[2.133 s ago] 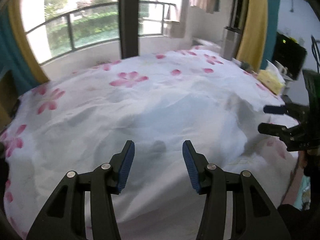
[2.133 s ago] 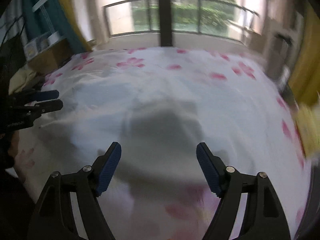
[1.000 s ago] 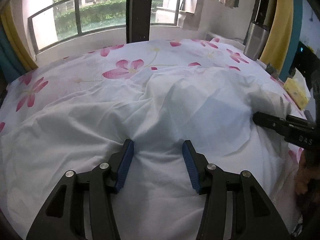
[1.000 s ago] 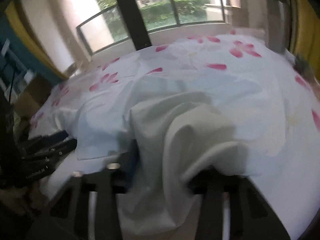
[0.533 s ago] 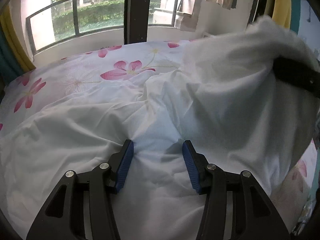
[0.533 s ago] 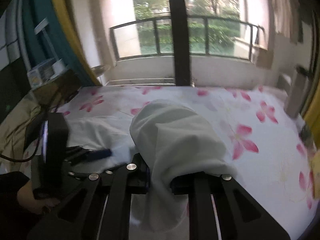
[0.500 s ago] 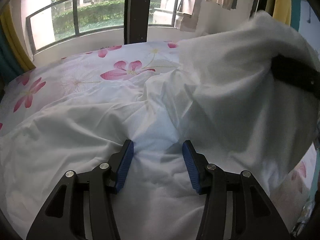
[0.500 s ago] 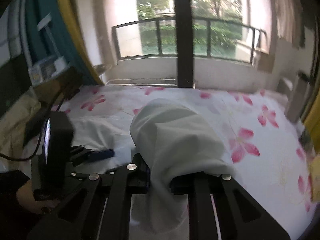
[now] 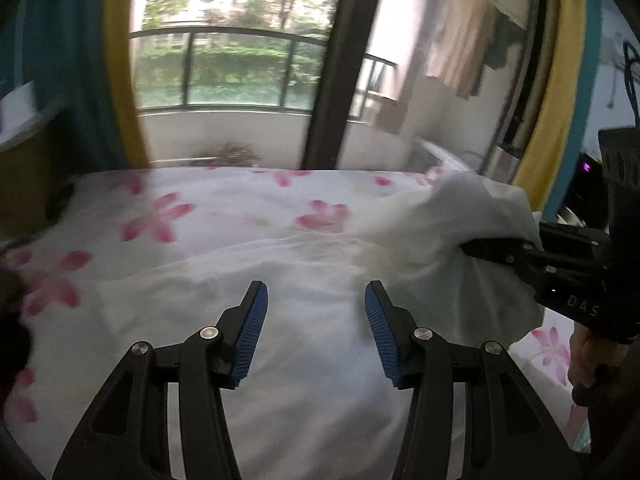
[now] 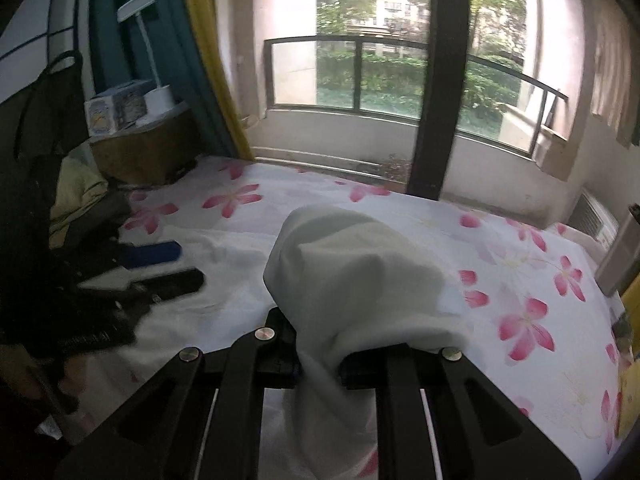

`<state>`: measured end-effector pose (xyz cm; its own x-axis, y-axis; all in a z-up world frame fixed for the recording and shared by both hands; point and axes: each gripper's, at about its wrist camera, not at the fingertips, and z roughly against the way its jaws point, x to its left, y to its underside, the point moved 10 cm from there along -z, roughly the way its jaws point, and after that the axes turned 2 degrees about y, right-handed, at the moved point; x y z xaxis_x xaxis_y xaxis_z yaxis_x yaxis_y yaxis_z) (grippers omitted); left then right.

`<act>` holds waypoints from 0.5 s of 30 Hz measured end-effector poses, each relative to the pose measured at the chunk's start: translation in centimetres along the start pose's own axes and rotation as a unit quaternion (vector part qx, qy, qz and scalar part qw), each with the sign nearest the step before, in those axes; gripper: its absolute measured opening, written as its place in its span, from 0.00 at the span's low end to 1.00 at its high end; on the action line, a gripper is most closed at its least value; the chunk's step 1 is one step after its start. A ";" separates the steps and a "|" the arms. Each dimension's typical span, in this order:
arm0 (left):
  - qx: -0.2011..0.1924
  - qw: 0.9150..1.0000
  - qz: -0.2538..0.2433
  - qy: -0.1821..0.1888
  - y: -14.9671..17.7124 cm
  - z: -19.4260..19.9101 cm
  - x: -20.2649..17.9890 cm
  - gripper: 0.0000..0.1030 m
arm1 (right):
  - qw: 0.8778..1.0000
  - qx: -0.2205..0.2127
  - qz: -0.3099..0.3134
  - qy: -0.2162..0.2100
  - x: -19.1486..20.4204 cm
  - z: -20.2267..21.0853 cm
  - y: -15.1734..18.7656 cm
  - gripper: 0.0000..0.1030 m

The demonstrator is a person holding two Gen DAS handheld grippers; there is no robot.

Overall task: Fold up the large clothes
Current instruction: 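Grasp a shirt corner with the right gripper and lift it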

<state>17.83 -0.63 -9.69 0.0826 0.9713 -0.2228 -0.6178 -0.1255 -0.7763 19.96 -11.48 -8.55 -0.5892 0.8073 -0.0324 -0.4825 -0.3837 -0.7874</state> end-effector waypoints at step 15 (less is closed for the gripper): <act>-0.024 0.992 0.088 -0.091 2.0 6.2 13.1 0.51 | 0.990 0.097 0.085 -0.050 10.6 -6.5 2.6 0.19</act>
<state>12.77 13.11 -10.52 -0.1676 0.9533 -0.2513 -0.5711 -0.3017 -0.7634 16.68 -1.02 -14.97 -0.7293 0.6787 -0.0863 -0.4798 -0.5973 -0.6427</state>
